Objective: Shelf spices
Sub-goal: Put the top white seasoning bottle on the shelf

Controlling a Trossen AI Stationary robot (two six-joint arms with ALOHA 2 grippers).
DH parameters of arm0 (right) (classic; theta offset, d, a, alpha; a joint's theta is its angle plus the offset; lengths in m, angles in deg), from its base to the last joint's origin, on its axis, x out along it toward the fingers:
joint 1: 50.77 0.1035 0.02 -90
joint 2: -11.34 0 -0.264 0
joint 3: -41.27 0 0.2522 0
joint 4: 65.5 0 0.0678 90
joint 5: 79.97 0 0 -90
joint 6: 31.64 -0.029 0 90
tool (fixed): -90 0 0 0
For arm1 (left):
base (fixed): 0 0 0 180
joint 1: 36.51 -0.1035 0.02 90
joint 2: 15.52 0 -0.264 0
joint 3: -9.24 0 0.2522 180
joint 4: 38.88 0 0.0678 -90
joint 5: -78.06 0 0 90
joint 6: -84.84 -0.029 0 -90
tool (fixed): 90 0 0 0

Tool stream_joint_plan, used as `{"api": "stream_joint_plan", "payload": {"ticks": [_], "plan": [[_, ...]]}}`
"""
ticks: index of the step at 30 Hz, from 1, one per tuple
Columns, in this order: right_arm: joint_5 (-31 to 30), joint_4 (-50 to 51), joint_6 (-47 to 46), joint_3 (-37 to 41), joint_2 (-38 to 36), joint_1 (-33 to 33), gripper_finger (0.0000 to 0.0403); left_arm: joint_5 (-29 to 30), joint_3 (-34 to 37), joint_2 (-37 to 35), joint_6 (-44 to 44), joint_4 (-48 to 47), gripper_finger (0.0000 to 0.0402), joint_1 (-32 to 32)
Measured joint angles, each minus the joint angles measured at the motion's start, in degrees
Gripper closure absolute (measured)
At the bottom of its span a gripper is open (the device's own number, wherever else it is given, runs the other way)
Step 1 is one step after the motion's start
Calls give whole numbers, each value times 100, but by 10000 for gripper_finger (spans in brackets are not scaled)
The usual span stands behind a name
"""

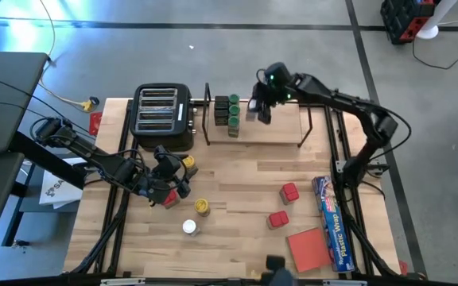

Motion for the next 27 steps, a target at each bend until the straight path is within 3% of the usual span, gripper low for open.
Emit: {"api": "stream_joint_plan", "payload": {"ticks": [4,16,27], "plan": [[816,-444,-43,-144,485,-390,212,0,0,2,-11,1,115,0],[727,248,703,-1264,1403,-588,212,-7,0,7,4,-5,115,0],[773,370,805,-1285,1537,-670,203,-20,0,9,4,5,115,0]]}}
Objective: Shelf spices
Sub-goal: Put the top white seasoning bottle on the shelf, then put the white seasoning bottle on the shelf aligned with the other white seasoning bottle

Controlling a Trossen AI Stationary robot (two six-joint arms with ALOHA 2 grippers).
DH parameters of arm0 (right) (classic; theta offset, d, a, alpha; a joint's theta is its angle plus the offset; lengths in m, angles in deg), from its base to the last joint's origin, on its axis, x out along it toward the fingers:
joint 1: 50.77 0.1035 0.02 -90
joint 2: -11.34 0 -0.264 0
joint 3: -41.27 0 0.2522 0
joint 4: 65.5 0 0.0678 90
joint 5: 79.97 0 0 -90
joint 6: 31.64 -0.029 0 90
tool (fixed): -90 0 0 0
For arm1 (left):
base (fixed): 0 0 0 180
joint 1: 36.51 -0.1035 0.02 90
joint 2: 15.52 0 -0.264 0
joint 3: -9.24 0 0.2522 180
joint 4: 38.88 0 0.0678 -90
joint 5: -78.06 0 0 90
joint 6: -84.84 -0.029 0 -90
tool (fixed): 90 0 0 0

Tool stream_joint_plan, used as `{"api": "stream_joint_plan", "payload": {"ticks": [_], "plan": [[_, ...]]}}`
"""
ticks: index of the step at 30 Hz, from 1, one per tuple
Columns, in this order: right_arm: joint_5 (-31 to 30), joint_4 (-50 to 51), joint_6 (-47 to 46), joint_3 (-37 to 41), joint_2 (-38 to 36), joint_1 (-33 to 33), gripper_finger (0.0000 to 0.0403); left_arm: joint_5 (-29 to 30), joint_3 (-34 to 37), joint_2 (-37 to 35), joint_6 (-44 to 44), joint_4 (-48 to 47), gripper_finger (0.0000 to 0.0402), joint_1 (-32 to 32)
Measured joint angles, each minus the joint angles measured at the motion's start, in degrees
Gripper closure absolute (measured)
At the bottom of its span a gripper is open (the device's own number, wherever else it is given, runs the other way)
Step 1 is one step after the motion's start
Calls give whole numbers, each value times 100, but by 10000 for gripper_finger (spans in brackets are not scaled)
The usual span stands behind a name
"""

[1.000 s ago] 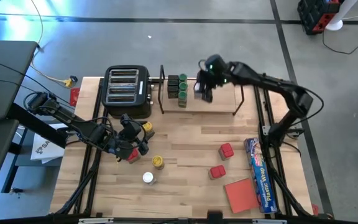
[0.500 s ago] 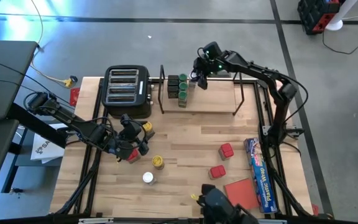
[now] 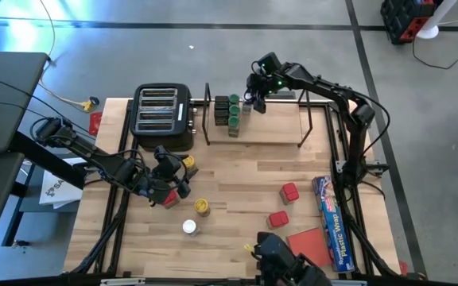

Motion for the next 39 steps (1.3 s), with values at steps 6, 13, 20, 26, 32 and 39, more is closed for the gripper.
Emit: {"api": "stream_joint_plan", "payload": {"ticks": [6,13,20,26,32,39], "plan": [[-16,-26,97,0,0,15,200,-26,0,0,0,9,115,0],[-41,-87,161,4,0,15,183,-28,0,0,-1,18,115,0],[-7,-201,181,4,0,15,137,-33,0,0,0,22,115,0],[258,-418,228,7,-32,33,131,-35,0,0,2,24,115,-1],[224,-389,182,7,-466,75,131,-37,0,0,0,39,115,-2],[-92,481,-315,33,-1346,872,131,-58,0,0,-3,4,115,121]]}}
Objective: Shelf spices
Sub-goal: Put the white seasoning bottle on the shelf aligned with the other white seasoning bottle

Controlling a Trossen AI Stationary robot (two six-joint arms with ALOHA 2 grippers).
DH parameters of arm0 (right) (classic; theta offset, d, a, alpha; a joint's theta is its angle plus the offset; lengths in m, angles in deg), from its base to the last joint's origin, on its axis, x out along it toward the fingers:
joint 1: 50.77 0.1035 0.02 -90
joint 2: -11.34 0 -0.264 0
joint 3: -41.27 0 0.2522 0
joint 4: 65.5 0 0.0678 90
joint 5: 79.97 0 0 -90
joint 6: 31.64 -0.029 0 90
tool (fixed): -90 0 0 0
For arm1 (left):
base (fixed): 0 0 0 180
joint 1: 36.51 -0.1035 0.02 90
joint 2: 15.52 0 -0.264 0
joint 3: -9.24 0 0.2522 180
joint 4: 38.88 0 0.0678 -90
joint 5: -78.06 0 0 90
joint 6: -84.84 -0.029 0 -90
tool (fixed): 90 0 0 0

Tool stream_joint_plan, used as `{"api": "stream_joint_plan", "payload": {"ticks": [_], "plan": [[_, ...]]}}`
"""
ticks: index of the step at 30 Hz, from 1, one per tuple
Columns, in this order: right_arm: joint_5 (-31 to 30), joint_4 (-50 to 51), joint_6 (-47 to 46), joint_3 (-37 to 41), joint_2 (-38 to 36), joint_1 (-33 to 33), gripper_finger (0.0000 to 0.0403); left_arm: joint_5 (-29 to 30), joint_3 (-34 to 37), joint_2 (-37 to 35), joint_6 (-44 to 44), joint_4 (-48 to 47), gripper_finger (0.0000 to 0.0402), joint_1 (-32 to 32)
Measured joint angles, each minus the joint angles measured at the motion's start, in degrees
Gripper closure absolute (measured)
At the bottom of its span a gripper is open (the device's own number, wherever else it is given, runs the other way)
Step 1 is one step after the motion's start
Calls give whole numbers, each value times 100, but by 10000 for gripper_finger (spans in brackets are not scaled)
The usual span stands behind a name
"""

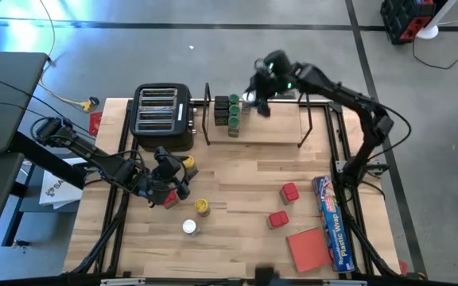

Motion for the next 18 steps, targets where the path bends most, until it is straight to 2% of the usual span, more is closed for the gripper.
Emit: {"api": "stream_joint_plan", "payload": {"ticks": [3,6,10,13,18], "plan": [[30,-149,-92,450,-340,870,131,-285,0,0,63,-43,115,246],[-57,-940,-310,1158,-607,1836,130,-556,0,0,328,-89,115,605],[-506,-2555,-1020,2171,-656,3084,130,-877,0,114,1598,-540,118,1252],[-1224,-3650,-1467,2610,-592,3892,130,-1378,0,331,2737,-725,121,1792],[-2959,-4064,-2189,2712,-544,4914,130,-2044,0,1190,4422,-451,122,2491]]}}
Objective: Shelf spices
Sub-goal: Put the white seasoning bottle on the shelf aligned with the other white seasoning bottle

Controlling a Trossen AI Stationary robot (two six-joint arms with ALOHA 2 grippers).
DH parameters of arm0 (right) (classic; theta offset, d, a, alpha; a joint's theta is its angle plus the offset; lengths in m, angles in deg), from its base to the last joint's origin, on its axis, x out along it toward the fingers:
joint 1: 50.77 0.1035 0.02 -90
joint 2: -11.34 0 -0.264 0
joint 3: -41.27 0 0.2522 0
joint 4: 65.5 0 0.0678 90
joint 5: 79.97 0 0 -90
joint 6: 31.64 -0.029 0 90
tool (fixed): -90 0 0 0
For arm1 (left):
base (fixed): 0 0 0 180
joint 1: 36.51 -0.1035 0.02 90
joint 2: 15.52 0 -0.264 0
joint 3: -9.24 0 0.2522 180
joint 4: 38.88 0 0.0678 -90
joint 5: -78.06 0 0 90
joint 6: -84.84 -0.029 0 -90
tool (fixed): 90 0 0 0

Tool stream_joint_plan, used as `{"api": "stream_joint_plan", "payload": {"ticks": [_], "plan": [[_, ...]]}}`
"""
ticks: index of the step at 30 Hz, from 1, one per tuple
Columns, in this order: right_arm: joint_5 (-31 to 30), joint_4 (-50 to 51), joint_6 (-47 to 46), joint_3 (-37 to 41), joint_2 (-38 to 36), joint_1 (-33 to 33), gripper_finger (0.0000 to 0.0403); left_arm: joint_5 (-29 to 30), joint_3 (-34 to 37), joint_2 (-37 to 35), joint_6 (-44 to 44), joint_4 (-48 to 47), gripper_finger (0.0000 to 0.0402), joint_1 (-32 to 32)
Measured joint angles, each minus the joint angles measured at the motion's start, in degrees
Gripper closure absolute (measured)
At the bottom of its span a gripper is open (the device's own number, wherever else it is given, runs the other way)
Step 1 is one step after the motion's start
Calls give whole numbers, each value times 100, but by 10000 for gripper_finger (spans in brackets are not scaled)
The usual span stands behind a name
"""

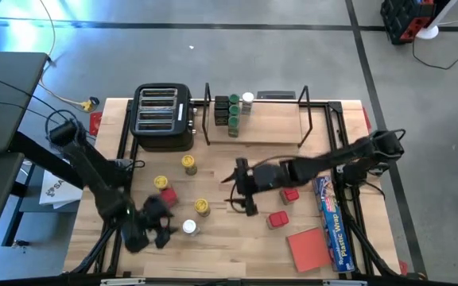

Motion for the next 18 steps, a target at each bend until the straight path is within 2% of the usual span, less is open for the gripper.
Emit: {"api": "stream_joint_plan", "payload": {"ticks": [4,10,15,18], "plan": [[-1128,-309,-305,0,-14,641,130,-347,0,862,328,652,122,281],[-1918,-521,-848,-2,-16,1476,130,-35,0,1942,47,756,133,304],[-2547,-629,-1464,-4,-16,2163,130,229,-31,2474,153,638,184,341],[-3092,-616,-1602,-4,-16,2518,130,699,-17,2549,511,640,234,406]]}}
